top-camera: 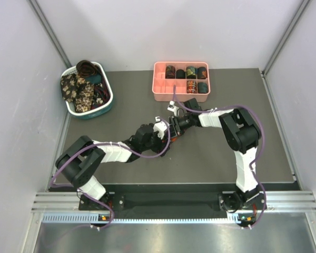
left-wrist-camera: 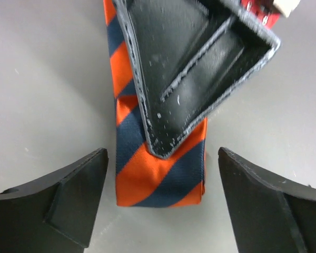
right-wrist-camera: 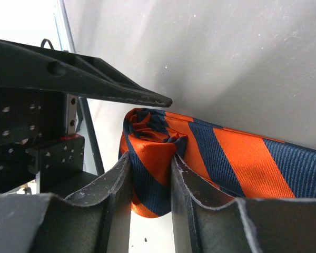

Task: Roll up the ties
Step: Roll the tie

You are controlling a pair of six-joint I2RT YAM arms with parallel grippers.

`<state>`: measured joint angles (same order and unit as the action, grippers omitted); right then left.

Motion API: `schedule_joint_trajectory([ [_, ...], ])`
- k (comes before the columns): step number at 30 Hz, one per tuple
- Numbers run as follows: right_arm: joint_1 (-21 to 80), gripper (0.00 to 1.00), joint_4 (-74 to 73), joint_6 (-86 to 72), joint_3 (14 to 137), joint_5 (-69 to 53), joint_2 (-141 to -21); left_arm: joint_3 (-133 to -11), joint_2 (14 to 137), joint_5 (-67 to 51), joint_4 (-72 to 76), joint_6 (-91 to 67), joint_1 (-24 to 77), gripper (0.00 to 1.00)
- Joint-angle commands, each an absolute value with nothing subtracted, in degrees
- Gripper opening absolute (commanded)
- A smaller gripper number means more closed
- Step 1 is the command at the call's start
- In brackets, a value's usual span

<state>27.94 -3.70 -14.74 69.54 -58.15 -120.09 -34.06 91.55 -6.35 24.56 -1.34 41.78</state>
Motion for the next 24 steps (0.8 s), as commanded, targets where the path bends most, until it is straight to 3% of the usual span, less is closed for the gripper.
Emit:
schedule_joint_trajectory([
  [1, 27.9, 0.03, -4.7, -9.7, 69.3, -49.8, -123.1, -34.5, 91.8, -6.1, 31.5, 1.0, 42.1, 0.87],
  [3, 27.9, 0.04, -4.6, -9.7, 69.3, -49.8, -123.2, -34.6, 92.2, -5.2, 31.3, 2.2, 42.4, 0.74],
  [8, 27.9, 0.2, -4.7, -9.7, 68.8, -49.3, -122.6, -36.3, 92.3, -3.7, 26.5, 3.8, 42.7, 0.51],
  [13, 27.9, 0.34, -4.9, -9.2, 68.1, -49.0, -121.7, -36.5, 91.4, -1.1, 22.6, 5.3, 44.7, 0.46],
  [24, 27.8, 0.47, -5.0, -9.1, 66.1, -46.3, -118.9, -39.5, 94.0, 4.7, 17.7, 6.4, 46.8, 0.45],
])
